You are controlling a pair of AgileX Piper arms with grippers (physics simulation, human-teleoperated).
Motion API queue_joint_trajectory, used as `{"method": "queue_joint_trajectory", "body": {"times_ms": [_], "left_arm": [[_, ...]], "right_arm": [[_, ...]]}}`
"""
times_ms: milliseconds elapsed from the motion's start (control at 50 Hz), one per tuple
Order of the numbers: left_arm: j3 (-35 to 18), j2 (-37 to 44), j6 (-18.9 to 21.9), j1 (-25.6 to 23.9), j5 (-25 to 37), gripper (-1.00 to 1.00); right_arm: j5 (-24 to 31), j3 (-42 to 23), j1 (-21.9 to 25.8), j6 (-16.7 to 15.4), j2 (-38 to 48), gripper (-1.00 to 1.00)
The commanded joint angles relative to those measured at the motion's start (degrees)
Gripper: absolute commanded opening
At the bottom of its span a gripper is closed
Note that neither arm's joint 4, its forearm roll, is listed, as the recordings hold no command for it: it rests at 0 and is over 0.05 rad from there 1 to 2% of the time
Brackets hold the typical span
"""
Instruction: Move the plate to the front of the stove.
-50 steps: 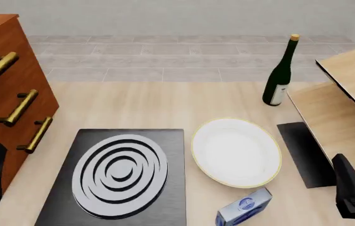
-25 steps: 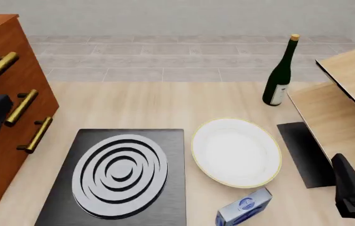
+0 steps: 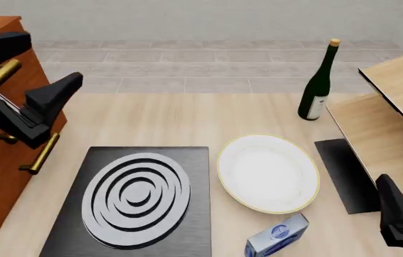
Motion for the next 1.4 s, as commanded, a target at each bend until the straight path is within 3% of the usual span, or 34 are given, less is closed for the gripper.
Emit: {"method": "queue_joint_trajectory", "body": {"times_ms": [20,220,360,500,620,740,980,1180,1400], "left_arm": [[-3.84,7.42,8.07,-6.31,0.16,1.0],[-7.32,12.27,15.01,-11.83,1.33,1.0],[-10.75,15.92,17.13,-15.37,2.81,1.0],[-10.75,19.93,21.22,-18.7,2.82,1.0],[-13.87,25.23,21.37,-22.3,5.39,1.0],[-17.75,27.83,22.23,-24.13,8.26,1.0],[-18.89,31.64,30.47,-27.61,11.74,1.0],[-19.91,35.79,34.93,-30.49,14.27,1.0],[-22.49,40.06,36.48,-30.71,16.49,1.0]], "right_arm": [[-0.17,0.0,-0.11,0.04,0.3,1.0],[-0.29,0.01,-0.16,0.04,0.53,1.0],[-0.29,0.01,-0.15,0.08,0.52,1.0],[-0.34,0.01,-0.15,0.07,0.6,1.0],[-0.37,0.01,-0.15,0.07,0.65,1.0],[-0.4,0.01,-0.14,0.09,0.72,1.0],[-0.45,0.01,-0.14,0.07,0.81,1.0],[-0.47,0.01,-0.14,0.11,0.83,1.0],[-0.63,0.01,-0.01,0.16,1.1,1.0]]}}
